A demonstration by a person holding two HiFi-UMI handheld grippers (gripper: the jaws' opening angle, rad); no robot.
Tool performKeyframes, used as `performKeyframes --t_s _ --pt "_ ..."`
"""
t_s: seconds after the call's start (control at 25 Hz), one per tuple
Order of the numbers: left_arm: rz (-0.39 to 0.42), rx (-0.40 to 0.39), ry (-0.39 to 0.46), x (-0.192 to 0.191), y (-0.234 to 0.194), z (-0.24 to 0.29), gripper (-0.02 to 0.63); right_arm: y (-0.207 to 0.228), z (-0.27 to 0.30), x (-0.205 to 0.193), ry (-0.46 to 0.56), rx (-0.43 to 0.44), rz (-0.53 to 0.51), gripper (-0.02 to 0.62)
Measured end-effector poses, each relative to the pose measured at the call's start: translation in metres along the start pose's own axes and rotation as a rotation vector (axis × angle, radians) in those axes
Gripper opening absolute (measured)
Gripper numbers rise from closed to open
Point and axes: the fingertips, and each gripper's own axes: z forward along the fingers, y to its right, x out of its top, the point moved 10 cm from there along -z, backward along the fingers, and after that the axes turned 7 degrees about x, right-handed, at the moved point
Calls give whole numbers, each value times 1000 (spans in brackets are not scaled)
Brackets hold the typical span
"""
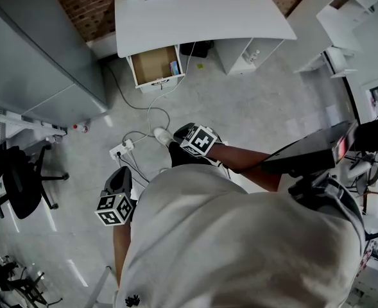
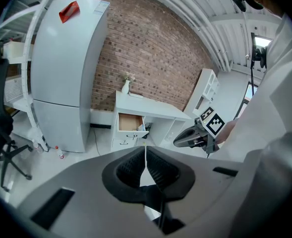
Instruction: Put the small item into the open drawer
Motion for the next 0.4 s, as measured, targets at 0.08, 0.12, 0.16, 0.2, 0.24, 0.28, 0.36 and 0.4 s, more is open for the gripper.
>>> performKeyframes --t_s 0.08,0.12,0.16,0.2,0.24,0.28,0.36,0.4 --pt "3 -2 -1 -1 0 0 29 0 -1 -1 0 -3 2 29" --pt "7 -2 -2 0 0 1 29 0 -1 -2 -1 -4 3 29" --pt "12 -2 -3 0 0 2 29 1 -1 -1 -2 -6 4 29" --pt "21 1 -3 1 -1 3 29 2 0 0 -2 -6 4 29" --pt "33 6 -4 2 -2 4 29 3 0 1 -2 -7 4 29" --pt "45 11 -6 3 -3 4 29 4 1 3 -2 -7 4 29" --pt "63 16 -10 4 -3 6 29 6 2 5 -3 -8 4 29" --pt "70 17 -12 5 -4 6 29 7 2 6 -3 -9 5 29"
